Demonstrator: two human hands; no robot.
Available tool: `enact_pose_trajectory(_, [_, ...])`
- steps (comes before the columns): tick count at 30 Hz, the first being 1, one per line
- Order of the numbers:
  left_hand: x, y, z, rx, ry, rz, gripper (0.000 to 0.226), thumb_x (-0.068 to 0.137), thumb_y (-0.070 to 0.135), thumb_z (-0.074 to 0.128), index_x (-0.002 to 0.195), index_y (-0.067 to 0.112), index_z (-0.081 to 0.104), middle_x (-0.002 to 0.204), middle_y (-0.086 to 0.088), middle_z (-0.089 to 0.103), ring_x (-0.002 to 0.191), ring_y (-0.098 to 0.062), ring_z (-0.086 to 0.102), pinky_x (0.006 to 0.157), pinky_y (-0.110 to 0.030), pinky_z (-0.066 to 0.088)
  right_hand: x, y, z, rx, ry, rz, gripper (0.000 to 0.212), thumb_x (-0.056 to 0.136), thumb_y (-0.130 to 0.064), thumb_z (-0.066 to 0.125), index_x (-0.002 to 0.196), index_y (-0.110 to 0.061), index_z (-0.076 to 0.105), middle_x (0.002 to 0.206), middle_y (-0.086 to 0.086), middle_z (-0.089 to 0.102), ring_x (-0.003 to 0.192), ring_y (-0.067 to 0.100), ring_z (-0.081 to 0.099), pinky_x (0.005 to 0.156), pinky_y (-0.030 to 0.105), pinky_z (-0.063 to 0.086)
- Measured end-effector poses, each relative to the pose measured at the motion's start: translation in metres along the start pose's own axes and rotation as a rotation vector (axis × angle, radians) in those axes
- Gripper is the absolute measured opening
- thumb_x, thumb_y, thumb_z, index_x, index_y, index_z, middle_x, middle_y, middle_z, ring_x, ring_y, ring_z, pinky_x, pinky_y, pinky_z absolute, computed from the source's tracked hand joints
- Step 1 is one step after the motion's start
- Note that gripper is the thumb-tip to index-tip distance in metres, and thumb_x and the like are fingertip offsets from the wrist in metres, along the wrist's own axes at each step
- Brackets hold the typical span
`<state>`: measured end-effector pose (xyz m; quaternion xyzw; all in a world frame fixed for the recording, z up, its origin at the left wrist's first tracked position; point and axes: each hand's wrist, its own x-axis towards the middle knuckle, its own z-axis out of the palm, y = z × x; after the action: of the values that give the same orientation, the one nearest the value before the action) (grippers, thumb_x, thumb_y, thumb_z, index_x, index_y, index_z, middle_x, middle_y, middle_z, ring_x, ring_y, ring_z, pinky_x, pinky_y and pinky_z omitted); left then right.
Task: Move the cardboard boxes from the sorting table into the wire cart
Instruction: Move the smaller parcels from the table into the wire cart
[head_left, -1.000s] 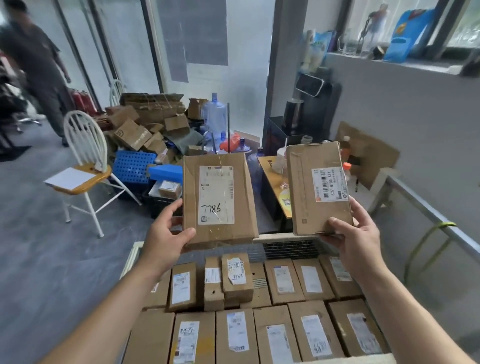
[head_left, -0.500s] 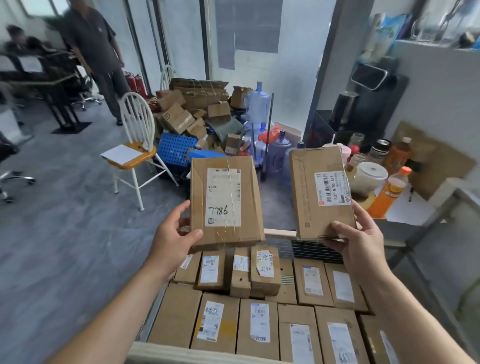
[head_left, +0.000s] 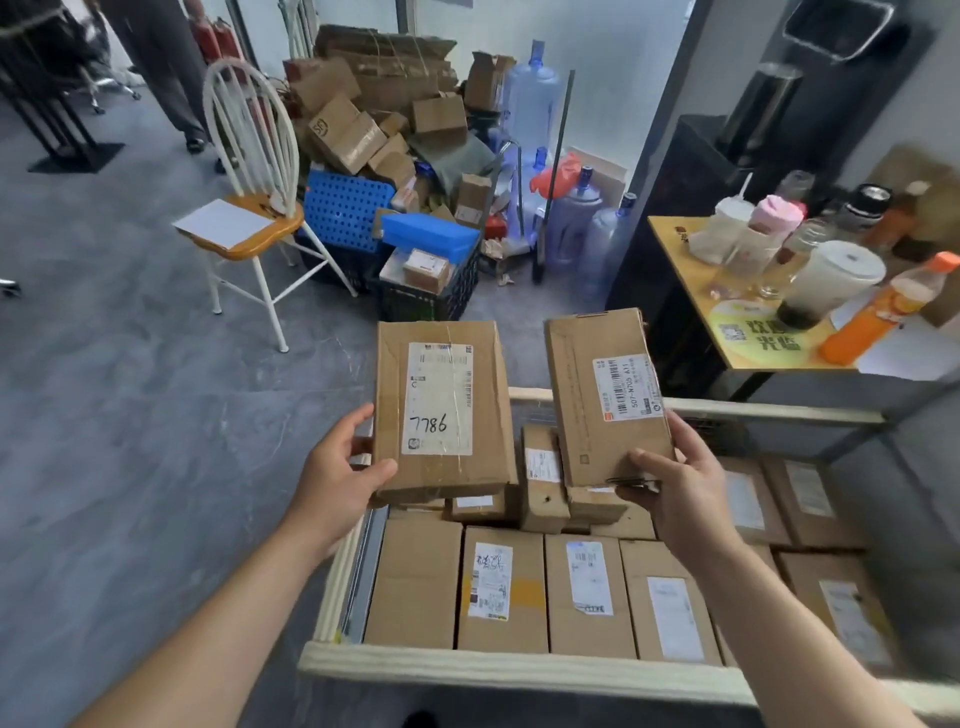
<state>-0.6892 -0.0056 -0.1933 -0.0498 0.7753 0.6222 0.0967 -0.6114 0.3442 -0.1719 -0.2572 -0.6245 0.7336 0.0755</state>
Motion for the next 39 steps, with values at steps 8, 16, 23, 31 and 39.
enact_pose_trajectory(8, [0.014,-0.116,0.006,0.053,-0.098,-0.269,0.076,0.089,-0.004,0.068,0.149,0.034,0.041,0.126,-0.004,0.065,0.112,-0.027,0.065,0.083,-0.053,0.059,0.003,0.125,0.018,-0.129,0.058,0.338,0.060,0.091,0.009,0.055,0.135,-0.032,0.058,0.096,-0.002,0.077,0.083,0.024,0.075,0.062,0.037,0.059])
enact_pose_trajectory(16, [0.012,-0.230,0.024,0.126,-0.066,-0.527,0.077,0.087,-0.005,0.069,0.147,0.038,0.043,0.118,-0.002,0.067,0.089,-0.026,0.072,0.059,-0.042,0.061,0.023,0.246,0.013,-0.207,0.038,0.581,0.058,0.088,0.007,0.060,0.126,-0.037,0.061,0.092,-0.005,0.077,0.082,0.024,0.075,0.063,0.040,0.060])
enact_pose_trajectory(23, [0.020,-0.282,0.040,0.165,-0.074,-0.621,0.080,0.086,-0.001,0.071,0.146,0.042,0.042,0.135,-0.008,0.060,0.102,-0.030,0.070,0.072,-0.057,0.061,0.035,0.299,0.019,-0.235,0.045,0.689,0.057,0.087,0.007,0.059,0.128,-0.033,0.060,0.111,0.005,0.070,0.097,0.033,0.069,0.060,0.037,0.060])
enact_pose_trajectory(31, [0.034,-0.304,0.050,0.330,-0.084,-0.628,0.081,0.089,0.000,0.068,0.153,0.035,0.034,0.140,-0.006,0.057,0.098,-0.023,0.069,0.059,-0.034,0.059,0.051,0.335,0.024,-0.263,0.079,0.758,0.050,0.090,0.002,0.058,0.127,-0.031,0.060,0.108,0.007,0.071,0.095,0.032,0.069,0.069,0.045,0.063])
enact_pose_trajectory(39, [0.042,-0.315,0.057,0.558,-0.086,-0.681,0.063,0.089,0.012,0.069,0.145,0.025,0.043,0.099,0.013,0.064,0.080,-0.007,0.057,0.063,-0.026,0.047,0.055,0.361,0.018,-0.744,-0.069,0.761,0.034,0.096,-0.026,0.064,0.129,-0.017,0.064,0.099,-0.003,0.063,0.073,0.014,0.056,0.055,0.023,0.043])
